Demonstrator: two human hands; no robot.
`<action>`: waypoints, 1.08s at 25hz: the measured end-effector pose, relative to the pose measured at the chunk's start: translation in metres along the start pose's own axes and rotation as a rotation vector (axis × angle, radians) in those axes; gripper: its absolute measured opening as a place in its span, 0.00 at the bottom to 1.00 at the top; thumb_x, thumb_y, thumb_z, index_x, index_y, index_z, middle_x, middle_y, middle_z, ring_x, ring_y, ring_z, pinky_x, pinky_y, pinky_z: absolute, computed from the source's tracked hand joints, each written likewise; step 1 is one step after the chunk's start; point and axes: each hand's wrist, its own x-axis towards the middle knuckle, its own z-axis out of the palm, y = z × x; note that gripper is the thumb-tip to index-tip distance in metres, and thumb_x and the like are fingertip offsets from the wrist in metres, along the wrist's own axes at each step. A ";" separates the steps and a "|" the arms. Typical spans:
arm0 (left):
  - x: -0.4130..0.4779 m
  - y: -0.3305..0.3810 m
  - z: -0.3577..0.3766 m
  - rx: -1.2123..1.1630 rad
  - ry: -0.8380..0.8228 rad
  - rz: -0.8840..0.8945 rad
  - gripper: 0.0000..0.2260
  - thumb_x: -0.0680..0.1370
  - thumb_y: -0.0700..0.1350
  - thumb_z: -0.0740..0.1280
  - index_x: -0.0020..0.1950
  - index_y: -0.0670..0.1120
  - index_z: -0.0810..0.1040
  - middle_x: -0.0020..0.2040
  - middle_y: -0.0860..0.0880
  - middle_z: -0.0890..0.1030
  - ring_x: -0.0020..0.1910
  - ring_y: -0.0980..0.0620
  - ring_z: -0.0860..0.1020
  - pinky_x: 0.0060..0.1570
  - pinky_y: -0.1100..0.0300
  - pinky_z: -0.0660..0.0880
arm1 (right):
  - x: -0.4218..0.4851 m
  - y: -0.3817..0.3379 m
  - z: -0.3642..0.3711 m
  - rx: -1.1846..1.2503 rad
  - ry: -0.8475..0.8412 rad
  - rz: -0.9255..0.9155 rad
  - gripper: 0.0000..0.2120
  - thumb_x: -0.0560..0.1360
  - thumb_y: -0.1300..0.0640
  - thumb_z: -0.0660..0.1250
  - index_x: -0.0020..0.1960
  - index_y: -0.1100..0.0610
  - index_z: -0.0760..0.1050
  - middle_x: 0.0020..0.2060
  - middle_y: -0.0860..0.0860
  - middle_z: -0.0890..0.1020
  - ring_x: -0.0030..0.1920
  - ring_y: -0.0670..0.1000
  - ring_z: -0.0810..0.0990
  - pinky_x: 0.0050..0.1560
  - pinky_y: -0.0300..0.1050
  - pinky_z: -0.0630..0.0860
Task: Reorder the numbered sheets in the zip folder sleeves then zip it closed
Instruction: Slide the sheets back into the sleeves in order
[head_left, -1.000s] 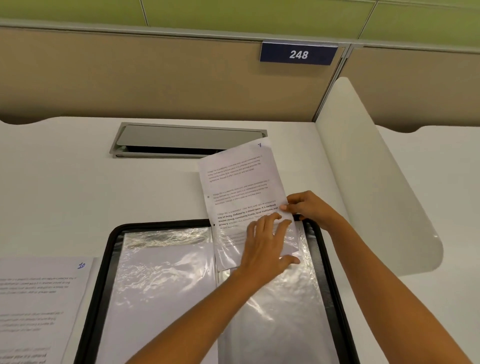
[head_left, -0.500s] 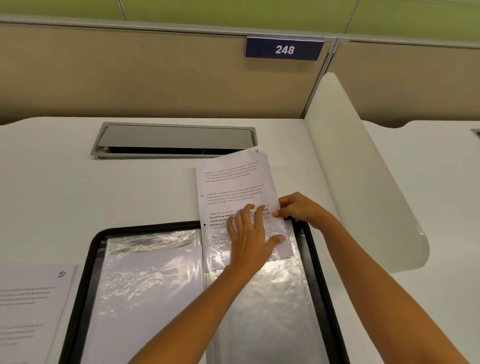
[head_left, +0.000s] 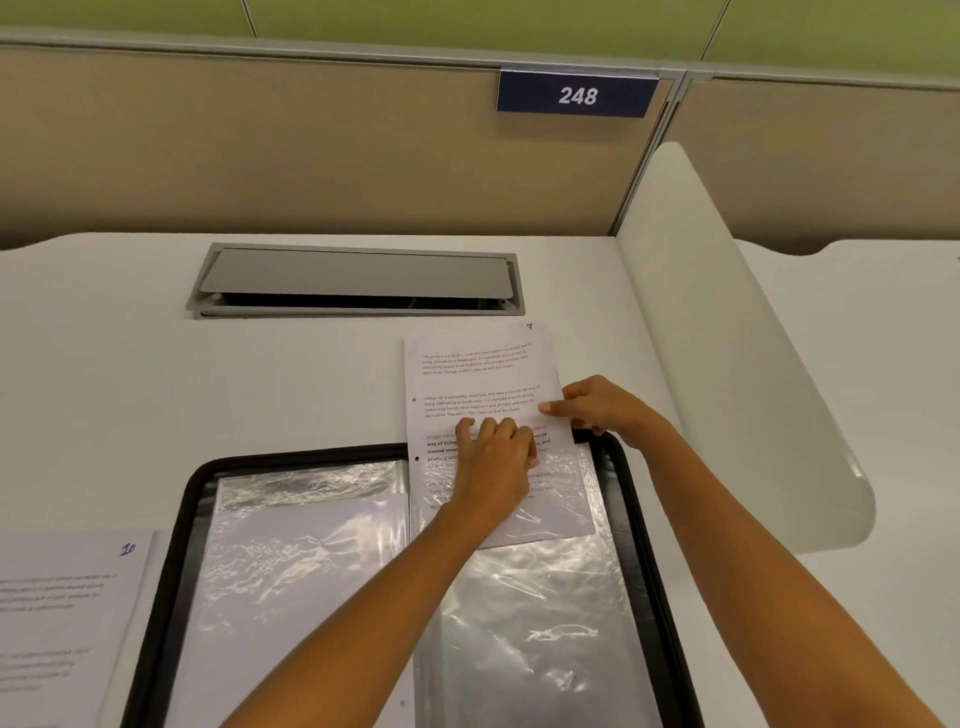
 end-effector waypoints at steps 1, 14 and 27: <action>0.000 0.001 0.001 0.002 0.016 0.009 0.07 0.79 0.50 0.64 0.55 0.50 0.78 0.53 0.51 0.78 0.57 0.48 0.74 0.66 0.46 0.55 | 0.004 0.000 0.004 0.059 0.059 -0.017 0.14 0.74 0.52 0.72 0.52 0.62 0.80 0.44 0.53 0.83 0.41 0.50 0.80 0.37 0.39 0.75; 0.019 -0.103 -0.050 -0.870 0.184 -0.654 0.12 0.78 0.47 0.69 0.58 0.42 0.77 0.52 0.45 0.82 0.51 0.44 0.81 0.51 0.50 0.78 | -0.009 0.011 -0.009 0.103 -0.100 -0.137 0.12 0.74 0.59 0.72 0.57 0.56 0.81 0.49 0.50 0.85 0.42 0.44 0.81 0.39 0.35 0.73; -0.018 -0.077 -0.059 -0.928 0.201 -0.591 0.26 0.78 0.44 0.69 0.73 0.50 0.63 0.53 0.49 0.76 0.49 0.49 0.78 0.45 0.61 0.75 | -0.013 0.006 -0.006 -0.028 -0.147 -0.040 0.06 0.73 0.58 0.73 0.41 0.61 0.80 0.40 0.52 0.83 0.39 0.49 0.80 0.39 0.38 0.74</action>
